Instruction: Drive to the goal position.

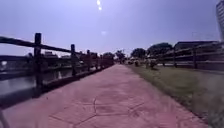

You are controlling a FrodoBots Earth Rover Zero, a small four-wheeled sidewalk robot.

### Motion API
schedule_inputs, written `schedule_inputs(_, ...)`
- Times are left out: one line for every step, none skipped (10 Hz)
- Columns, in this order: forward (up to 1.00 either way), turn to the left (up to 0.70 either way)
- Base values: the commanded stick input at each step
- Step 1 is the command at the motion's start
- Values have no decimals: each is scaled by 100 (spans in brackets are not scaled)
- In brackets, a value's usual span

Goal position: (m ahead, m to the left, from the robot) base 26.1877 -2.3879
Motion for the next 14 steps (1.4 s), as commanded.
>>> schedule_inputs(100, 1)
schedule_inputs(100, 1)
schedule_inputs(100, 1)
schedule_inputs(100, 1)
schedule_inputs(100, 1)
schedule_inputs(100, 1)
schedule_inputs(100, 1)
schedule_inputs(100, 1)
schedule_inputs(100, 1)
schedule_inputs(100, 1)
schedule_inputs(100, 1)
schedule_inputs(100, 1)
schedule_inputs(100, 1)
schedule_inputs(100, 1)
